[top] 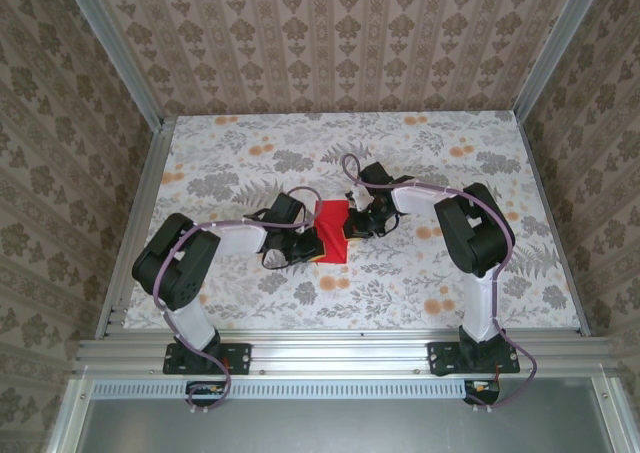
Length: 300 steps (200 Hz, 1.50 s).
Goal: Fold a paper plane with a square sheet of paper (pick it up from the middle)
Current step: Fold the triangle a second time at the center of the table.
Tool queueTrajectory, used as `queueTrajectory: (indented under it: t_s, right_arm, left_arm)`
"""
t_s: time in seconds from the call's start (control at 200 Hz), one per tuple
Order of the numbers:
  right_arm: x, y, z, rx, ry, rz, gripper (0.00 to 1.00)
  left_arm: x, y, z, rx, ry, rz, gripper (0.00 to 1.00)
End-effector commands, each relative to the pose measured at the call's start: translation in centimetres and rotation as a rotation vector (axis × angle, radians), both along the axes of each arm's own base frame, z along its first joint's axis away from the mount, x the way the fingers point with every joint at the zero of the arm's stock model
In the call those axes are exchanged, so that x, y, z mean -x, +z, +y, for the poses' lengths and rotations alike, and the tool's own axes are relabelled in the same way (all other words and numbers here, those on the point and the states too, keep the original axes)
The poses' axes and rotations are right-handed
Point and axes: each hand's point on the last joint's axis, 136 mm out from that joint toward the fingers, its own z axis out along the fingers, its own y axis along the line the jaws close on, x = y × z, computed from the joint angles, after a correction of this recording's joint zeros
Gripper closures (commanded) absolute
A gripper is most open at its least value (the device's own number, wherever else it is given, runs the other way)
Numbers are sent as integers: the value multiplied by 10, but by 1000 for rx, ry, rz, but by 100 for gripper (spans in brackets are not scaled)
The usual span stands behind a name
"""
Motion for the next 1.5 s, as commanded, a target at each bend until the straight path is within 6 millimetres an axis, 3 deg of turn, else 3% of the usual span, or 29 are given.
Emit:
queueTrajectory:
  t_s: [0.0,0.29,0.82,1.495]
  right_arm:
    - [-5,8,5,-24,32,-27,94]
    - [-12,10,8,-24,32,-48,94]
    - [-9,7,14,-31,75,-35,92]
    - [-14,-3,3,47,48,-44,92]
  left_arm:
    - [1,-5,6,-60,-33,1,96]
    - [12,-14,11,-125,-99,35,100]
    - [10,-13,6,-121,-128,28,100]
    - [10,-12,5,-119,-134,23,100]
